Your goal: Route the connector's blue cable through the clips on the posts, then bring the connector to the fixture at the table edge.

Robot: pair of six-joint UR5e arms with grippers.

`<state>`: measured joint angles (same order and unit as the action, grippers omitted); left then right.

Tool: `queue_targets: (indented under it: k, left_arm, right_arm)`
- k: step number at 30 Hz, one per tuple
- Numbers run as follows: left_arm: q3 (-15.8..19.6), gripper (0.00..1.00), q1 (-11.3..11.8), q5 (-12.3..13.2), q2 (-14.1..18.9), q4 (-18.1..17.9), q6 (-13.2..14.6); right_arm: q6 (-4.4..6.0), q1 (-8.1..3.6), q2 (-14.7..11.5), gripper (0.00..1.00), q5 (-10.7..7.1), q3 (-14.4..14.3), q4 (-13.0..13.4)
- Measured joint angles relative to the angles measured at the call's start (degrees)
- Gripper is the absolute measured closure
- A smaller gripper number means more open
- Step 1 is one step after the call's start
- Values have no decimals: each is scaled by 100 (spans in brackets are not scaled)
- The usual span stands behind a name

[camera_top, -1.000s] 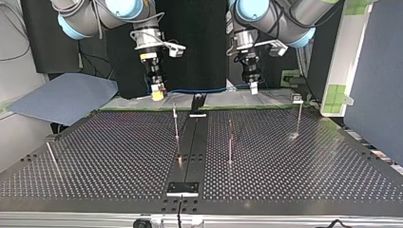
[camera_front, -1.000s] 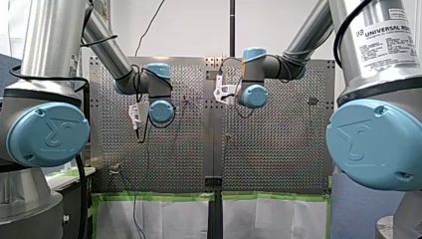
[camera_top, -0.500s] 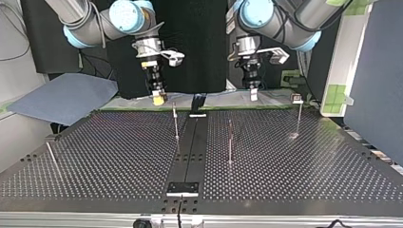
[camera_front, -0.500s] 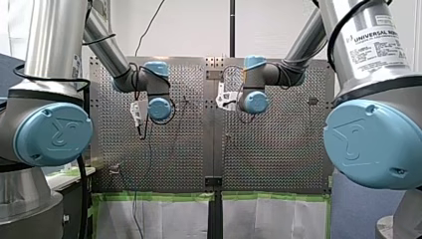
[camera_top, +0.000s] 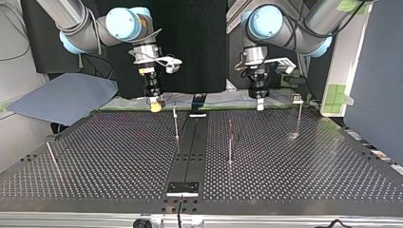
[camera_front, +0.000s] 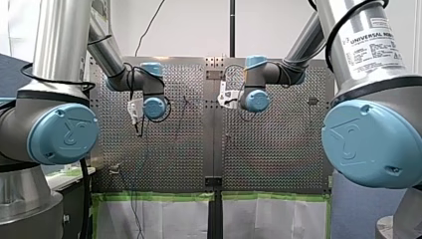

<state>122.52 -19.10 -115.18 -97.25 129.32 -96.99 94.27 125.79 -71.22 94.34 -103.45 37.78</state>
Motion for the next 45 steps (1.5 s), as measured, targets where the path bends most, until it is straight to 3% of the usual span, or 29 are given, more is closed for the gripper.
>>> queue_targets:
  k: [11,17,31,45]
  left_arm:
    - [-341,100,76,281,-280,50,-54]
    - [-471,100,120,410,-304,38,-109]
    - [-675,100,274,539,-338,131,-247]
    - [-1017,100,397,528,-800,300,-268]
  right_arm:
    - [12,-96,47,100,-95,174,-103]
    - [22,-133,230,100,-151,312,-164]
    - [23,-138,390,100,-238,481,-158]
    - [23,-138,400,100,-249,589,-161]
